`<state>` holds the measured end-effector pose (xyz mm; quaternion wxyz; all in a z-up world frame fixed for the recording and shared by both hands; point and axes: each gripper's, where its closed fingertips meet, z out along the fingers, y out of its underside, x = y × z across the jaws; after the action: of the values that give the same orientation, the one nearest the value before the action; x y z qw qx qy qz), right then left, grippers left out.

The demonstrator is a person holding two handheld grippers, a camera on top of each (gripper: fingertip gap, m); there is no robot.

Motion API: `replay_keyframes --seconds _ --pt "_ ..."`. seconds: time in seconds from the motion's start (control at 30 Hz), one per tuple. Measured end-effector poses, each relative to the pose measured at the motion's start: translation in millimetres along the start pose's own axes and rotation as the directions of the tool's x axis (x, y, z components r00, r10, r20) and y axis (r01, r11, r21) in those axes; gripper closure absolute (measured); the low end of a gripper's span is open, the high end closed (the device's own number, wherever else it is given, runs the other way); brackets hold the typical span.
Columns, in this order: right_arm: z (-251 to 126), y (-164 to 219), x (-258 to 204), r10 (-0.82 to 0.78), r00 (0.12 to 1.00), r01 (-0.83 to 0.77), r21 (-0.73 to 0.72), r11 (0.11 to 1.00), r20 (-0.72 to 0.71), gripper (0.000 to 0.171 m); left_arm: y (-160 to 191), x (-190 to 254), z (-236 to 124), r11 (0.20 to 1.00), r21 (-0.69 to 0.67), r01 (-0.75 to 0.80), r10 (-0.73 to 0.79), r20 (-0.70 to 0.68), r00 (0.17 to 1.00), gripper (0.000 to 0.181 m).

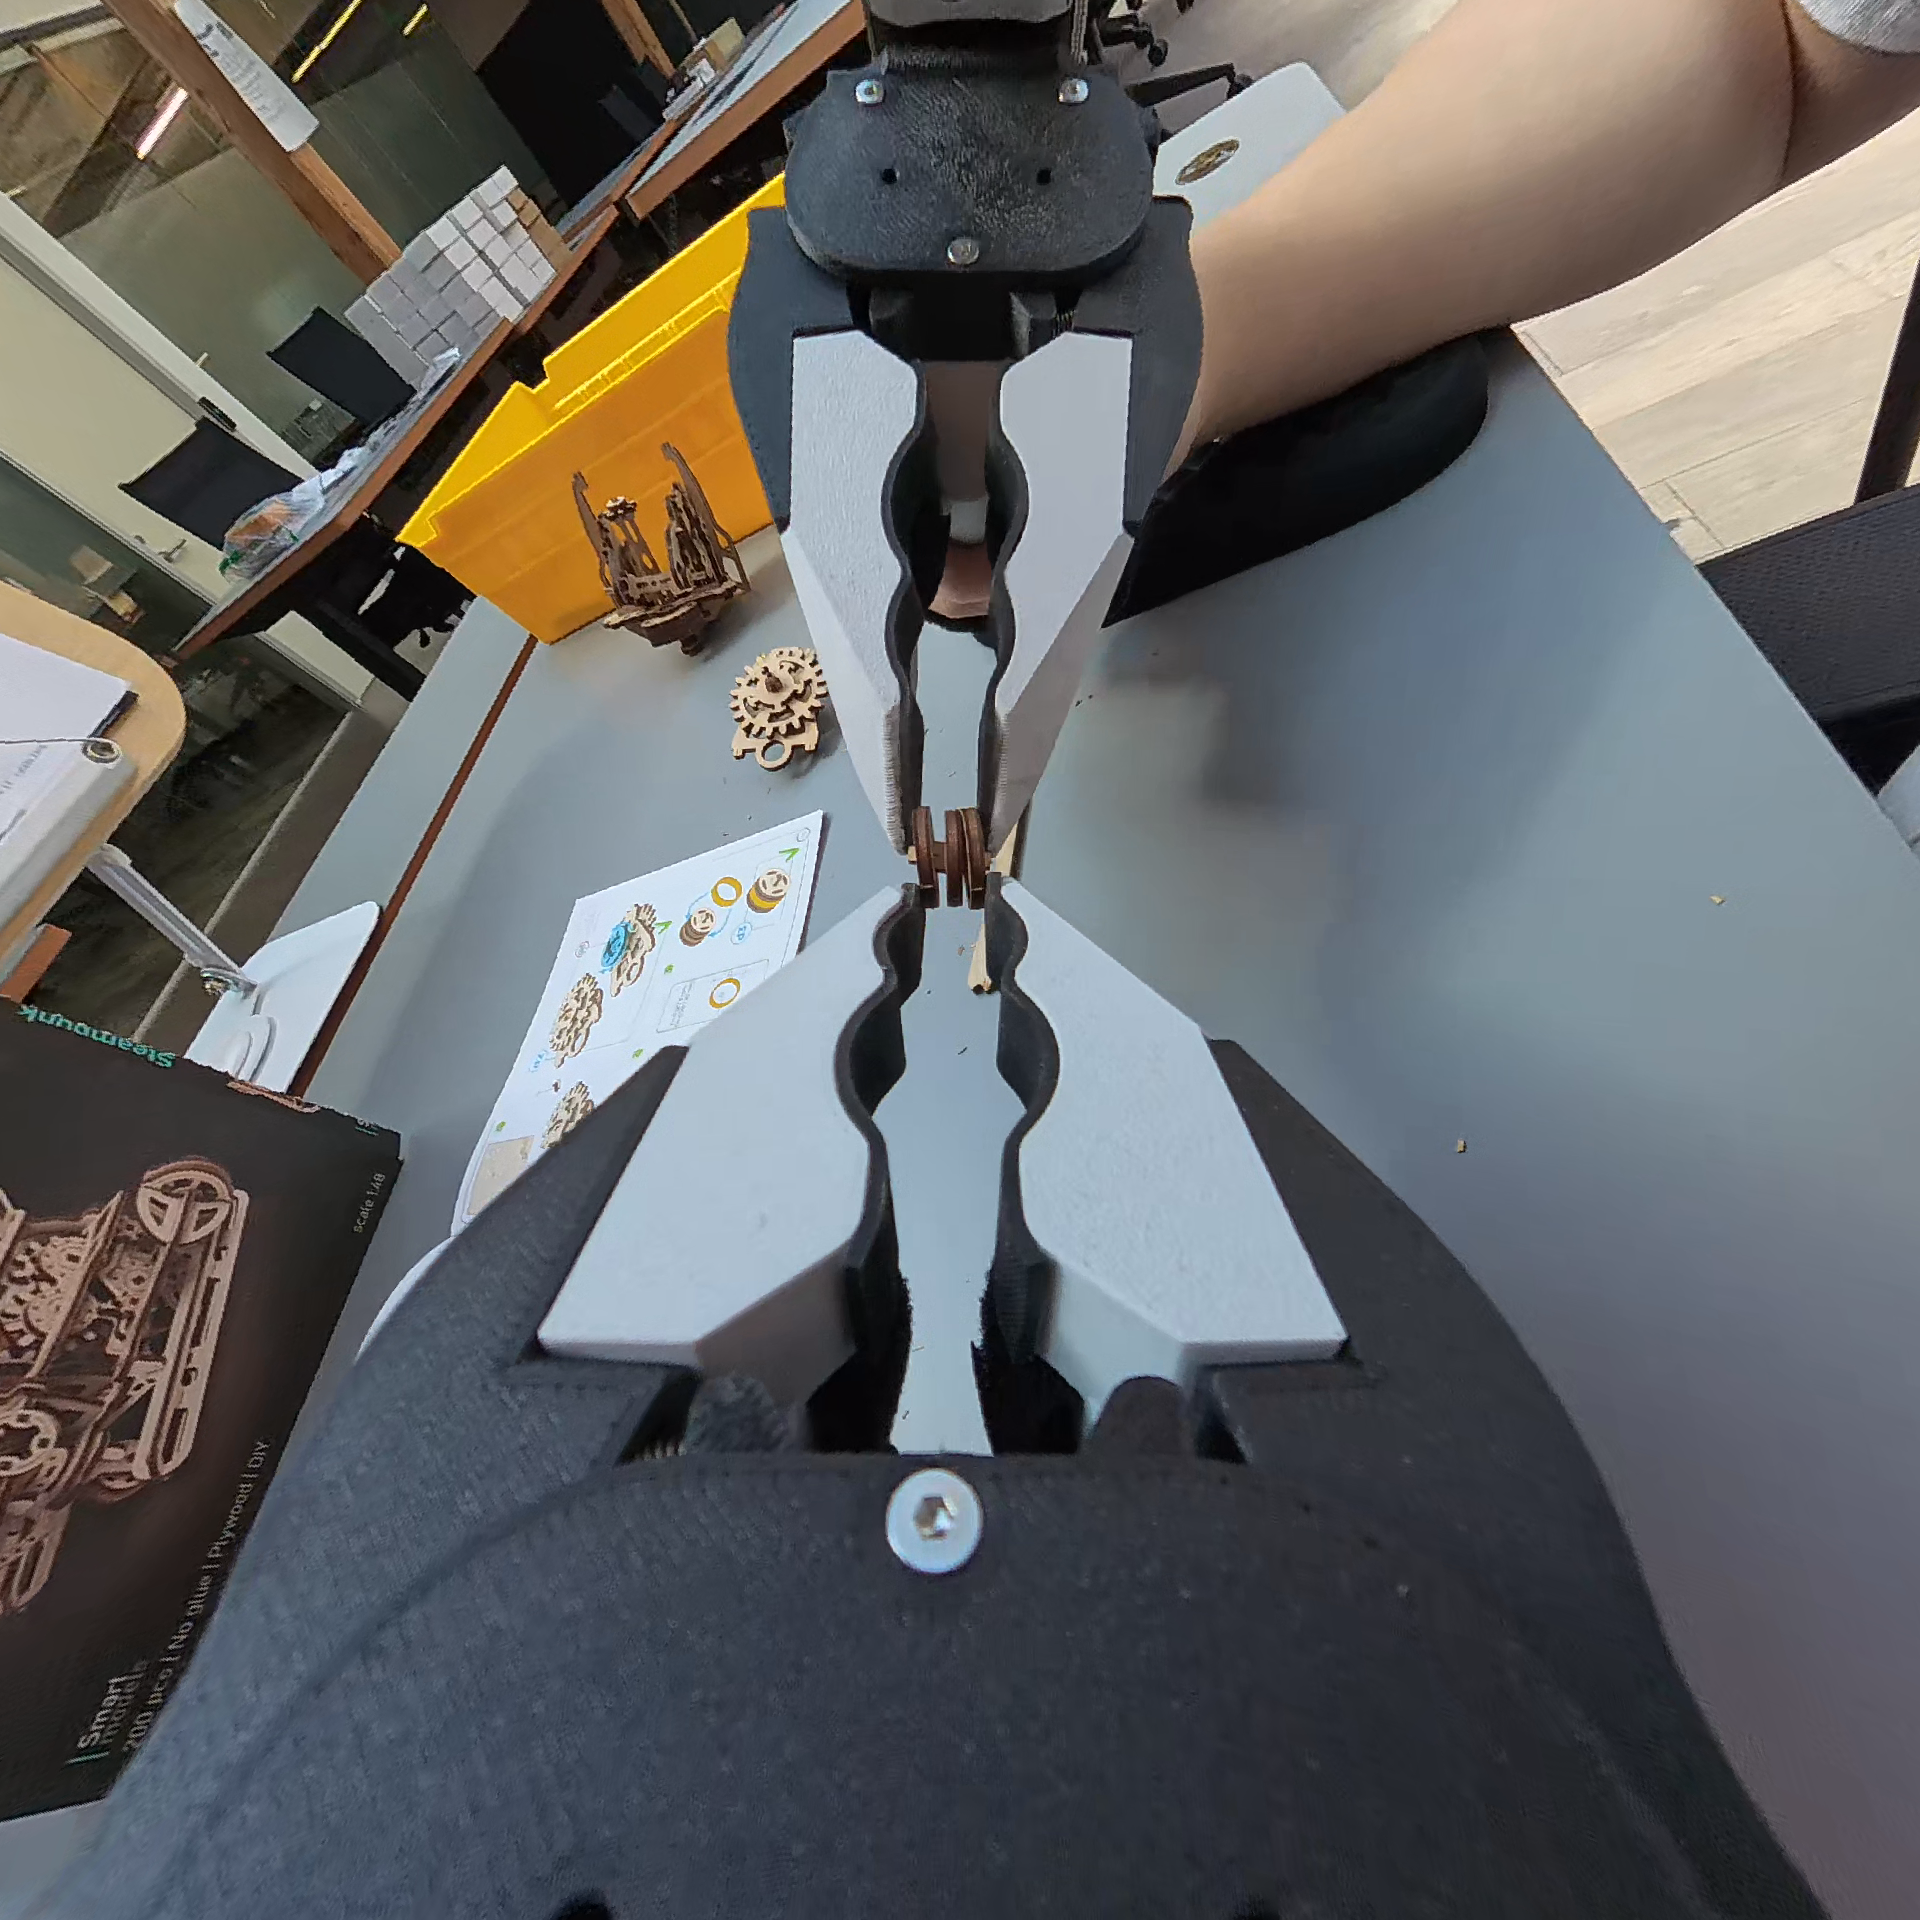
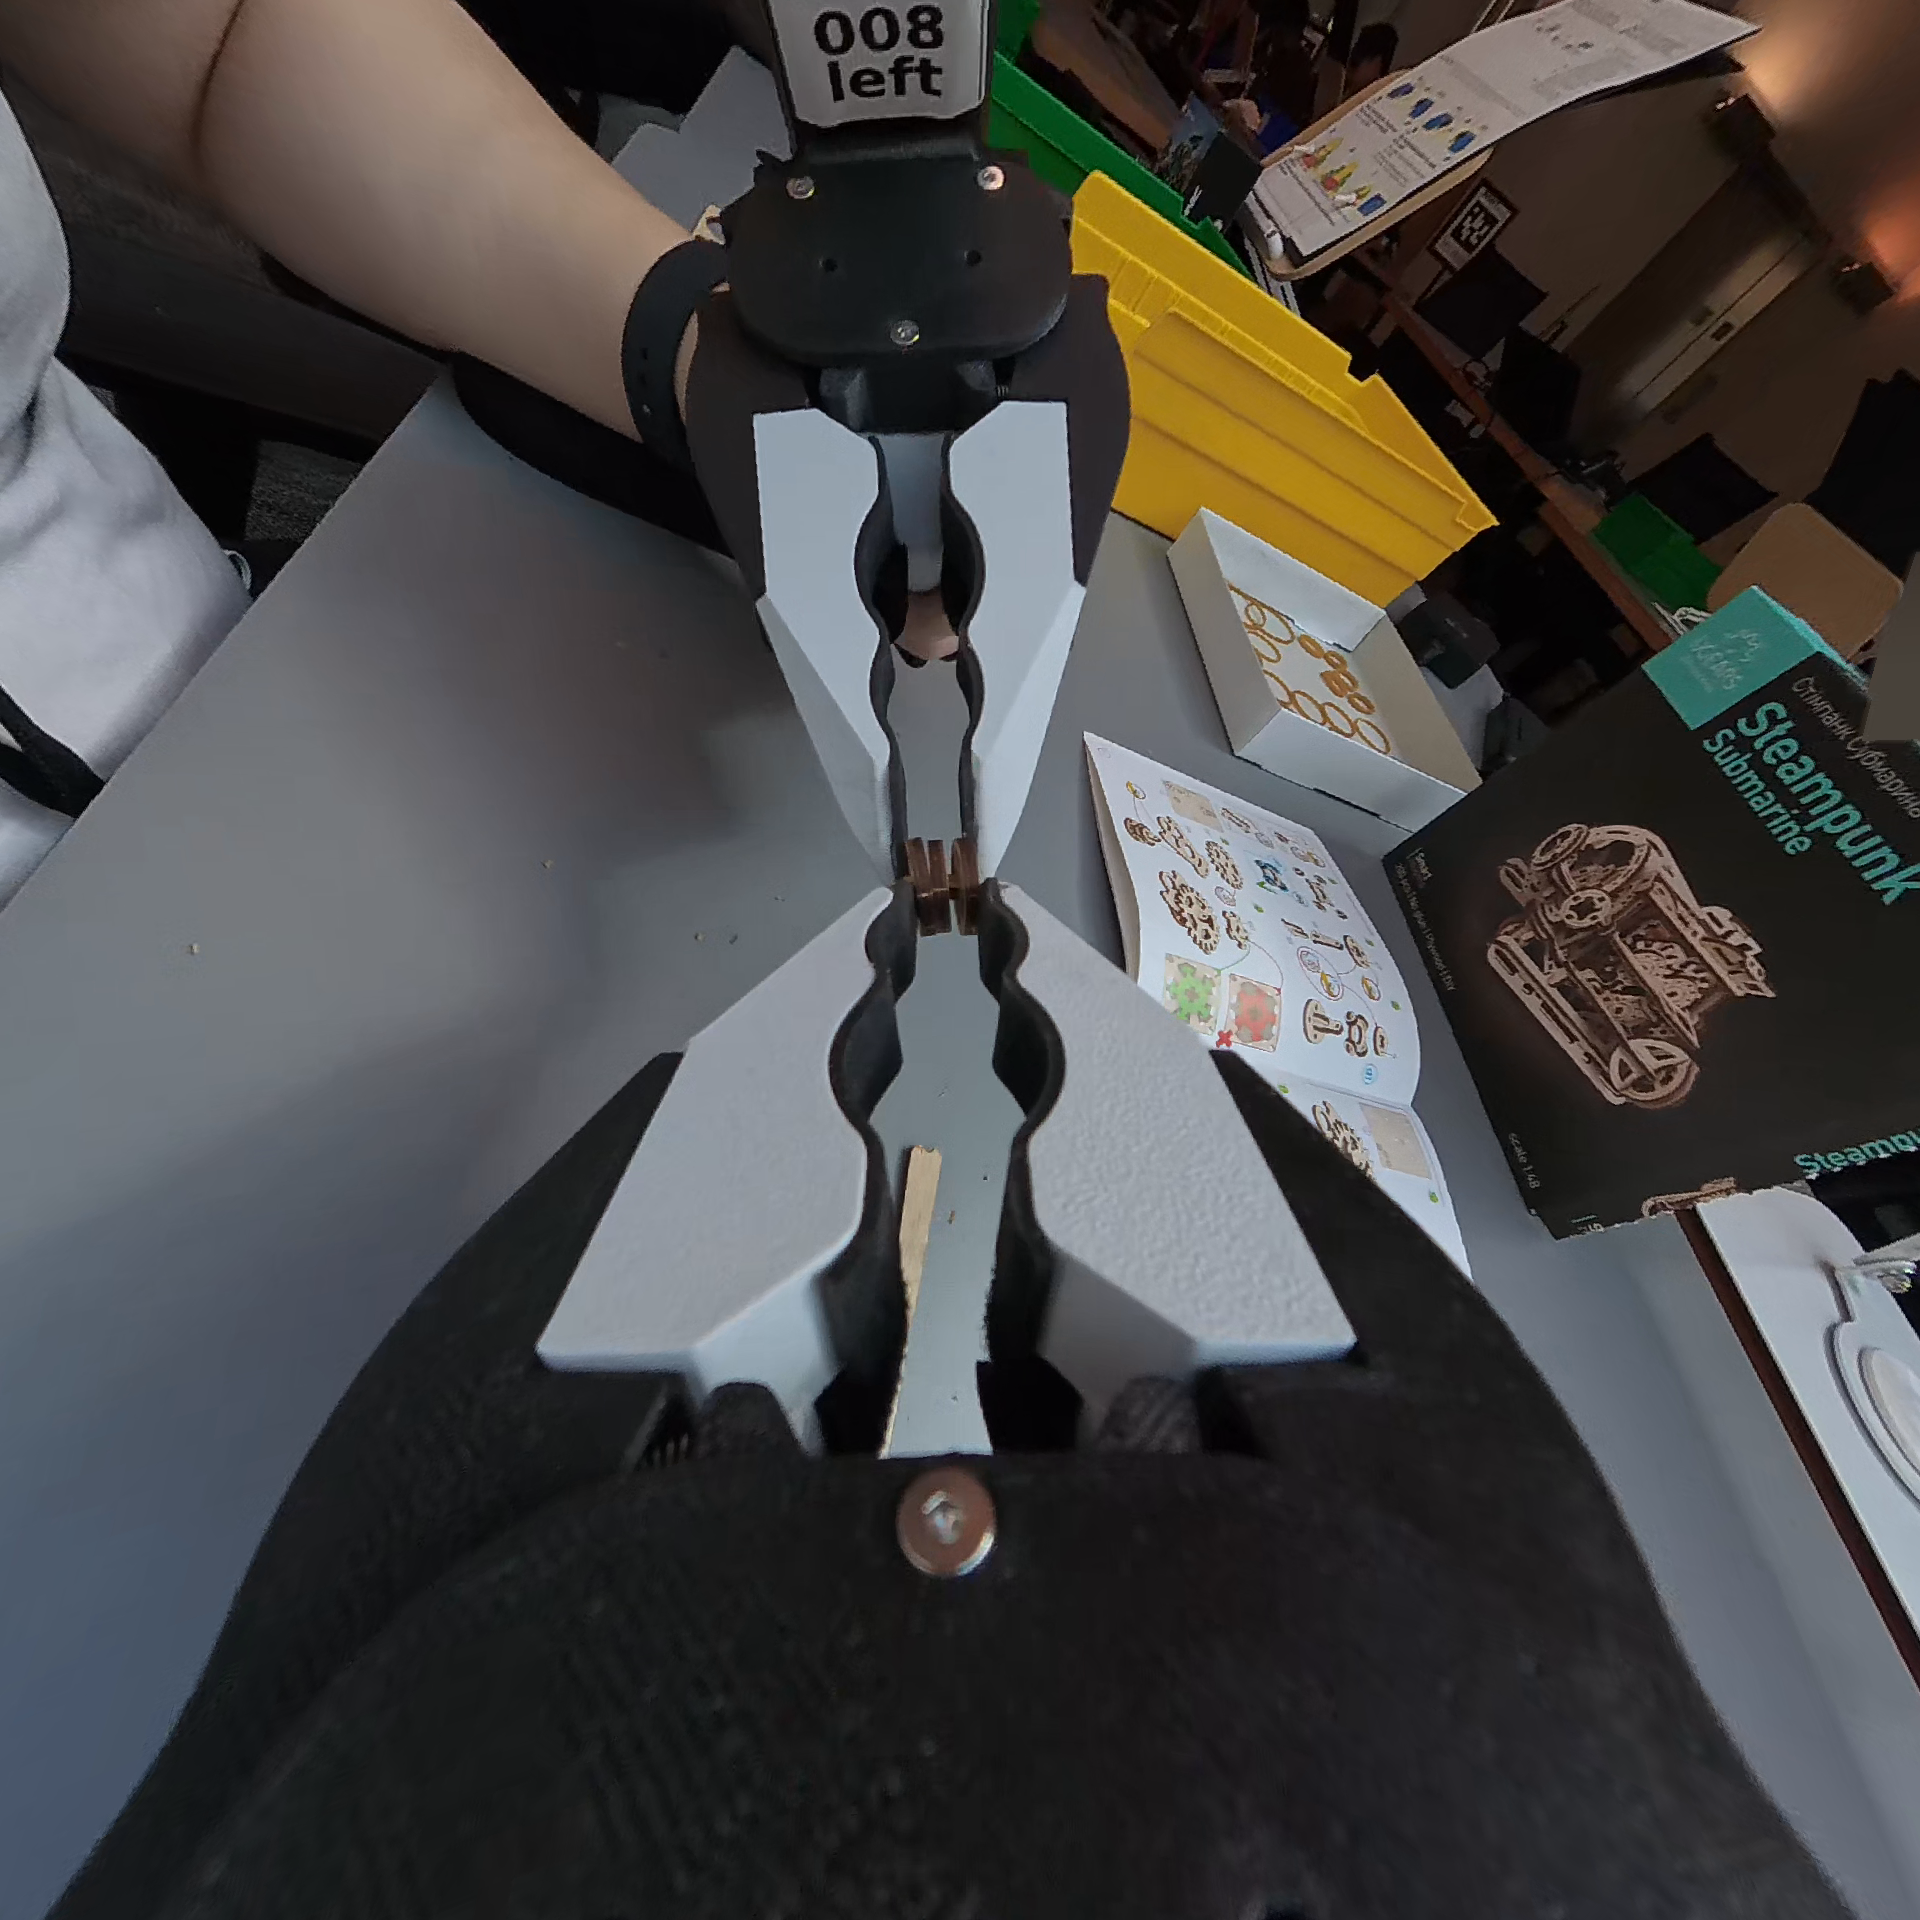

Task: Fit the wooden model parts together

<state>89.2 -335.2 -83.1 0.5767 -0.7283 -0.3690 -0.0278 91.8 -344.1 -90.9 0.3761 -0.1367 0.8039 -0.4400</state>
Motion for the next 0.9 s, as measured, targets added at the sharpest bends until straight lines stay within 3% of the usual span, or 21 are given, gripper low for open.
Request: replay_keyframes --seconds 0.4,0.57,0.7,0.8,0.9 --pt "1.5 1.9 -0.7 -0.046 0.998 0.045 -0.04 0.998 -0.034 0.161 2.3 0.6 -0.7 0.999 -0.013 0.031 -0.031 -0.017 0.999 0.172" --pt "3.7 2.5 1.3 0.008 1.0 -0.008 -0.025 1.0 -0.024 0.16 4.1 -1.3 -1.8 0.998 -0.01 0.056 -0.057 -0.025 0.998 0.171" --pt "3.0 3.8 2.3 0.164 0.984 -0.167 0.039 0.985 0.072 0.159 4.9 -1.5 -0.4 0.981 -0.002 0.195 -0.195 -0.078 0.978 0.171" --pt "1.9 8.7 8.6 0.11 0.994 -0.11 0.014 0.994 0.009 0.147 6.6 -5.0 -0.9 0.953 -0.004 0.302 -0.301 -0.1 0.948 0.171" --pt "4.2 12.9 7.2 0.013 0.999 -0.014 -0.038 0.999 -0.029 0.146 6.9 -6.5 -0.1 0.881 -0.009 0.474 -0.469 -0.16 0.869 0.171"
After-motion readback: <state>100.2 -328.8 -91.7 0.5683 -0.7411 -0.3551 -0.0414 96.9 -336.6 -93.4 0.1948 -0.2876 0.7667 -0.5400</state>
